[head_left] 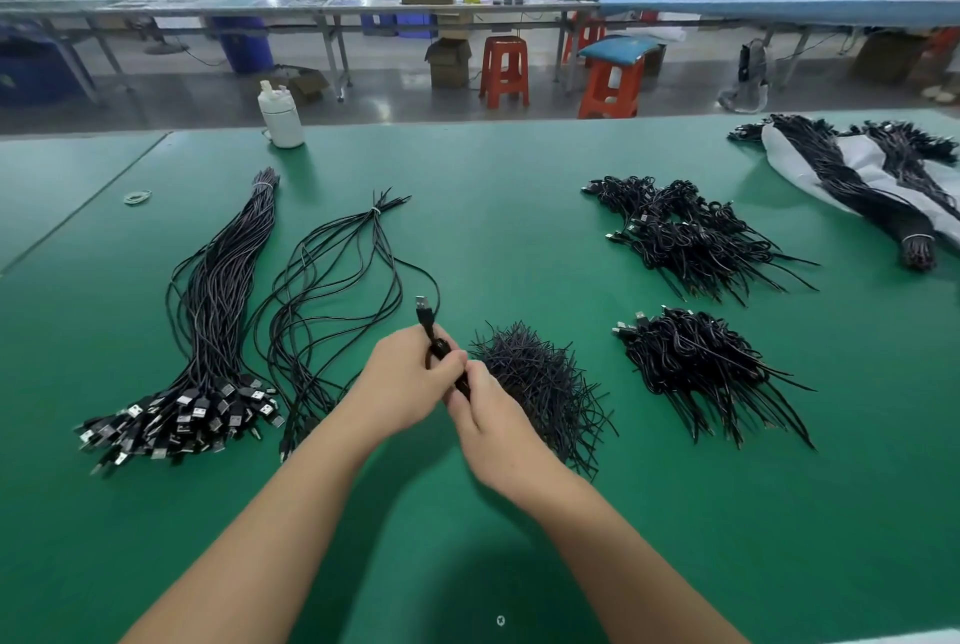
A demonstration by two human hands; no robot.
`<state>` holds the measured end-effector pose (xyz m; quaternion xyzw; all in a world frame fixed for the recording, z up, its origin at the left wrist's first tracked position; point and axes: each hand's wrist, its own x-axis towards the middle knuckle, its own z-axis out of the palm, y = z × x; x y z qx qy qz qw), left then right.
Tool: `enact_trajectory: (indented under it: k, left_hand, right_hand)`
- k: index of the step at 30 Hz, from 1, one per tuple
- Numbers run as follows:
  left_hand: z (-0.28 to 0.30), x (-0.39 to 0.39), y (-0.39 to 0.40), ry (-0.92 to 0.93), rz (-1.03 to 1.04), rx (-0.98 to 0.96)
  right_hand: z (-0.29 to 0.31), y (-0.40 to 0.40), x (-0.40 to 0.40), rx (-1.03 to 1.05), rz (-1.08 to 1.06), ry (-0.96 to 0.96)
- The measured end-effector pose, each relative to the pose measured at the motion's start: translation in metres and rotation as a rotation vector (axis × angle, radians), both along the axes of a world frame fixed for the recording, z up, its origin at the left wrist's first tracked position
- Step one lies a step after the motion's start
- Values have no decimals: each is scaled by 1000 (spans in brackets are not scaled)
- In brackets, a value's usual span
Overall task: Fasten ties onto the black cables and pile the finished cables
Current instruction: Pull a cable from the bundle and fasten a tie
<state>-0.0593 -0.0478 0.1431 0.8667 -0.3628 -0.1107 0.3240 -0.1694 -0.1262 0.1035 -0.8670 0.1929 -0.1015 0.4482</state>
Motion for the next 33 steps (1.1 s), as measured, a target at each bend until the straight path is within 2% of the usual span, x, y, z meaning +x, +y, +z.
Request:
enact_trajectory:
  k: [3, 9, 13, 17, 18, 19, 21, 23, 28, 33]
  left_hand:
    - [1, -2, -13, -47, -34, 68]
    - [-4, -2, -28, 74, -102, 37]
    - [-16, -4, -37, 263, -147, 1]
    - [-32, -14, -42, 767, -129, -249]
    - [-38, -16, -42, 773, -101, -239]
    - [-46, -18, -43, 639, -92, -153]
    - [-67, -24, -41, 215, -158, 97]
    - [-84, -35, -38, 10, -264, 240]
    - [-111, -49, -44, -205, -291, 324]
    - [-120, -44, -40, -275, -211, 332]
  right_hand:
    - [-7, -6, -2, -66, -22, 5]
    - [-16, -20, -13, -26, -79, -49]
    - [-22, -35, -19, -159, -68, -19]
    - [-28, -55, -24, -187, -172, 31]
    - [-29, -62, -26, -141, -232, 28]
    - [-29, -69, -28, -89, -293, 22]
    - [-30, -82, -34, -14, -392, 13]
    - [-32, -92, -39, 21, -439, 23]
    - [-44, -93, -46, 103, -436, 76]
    - [-50, -92, -48, 96, -420, 97]
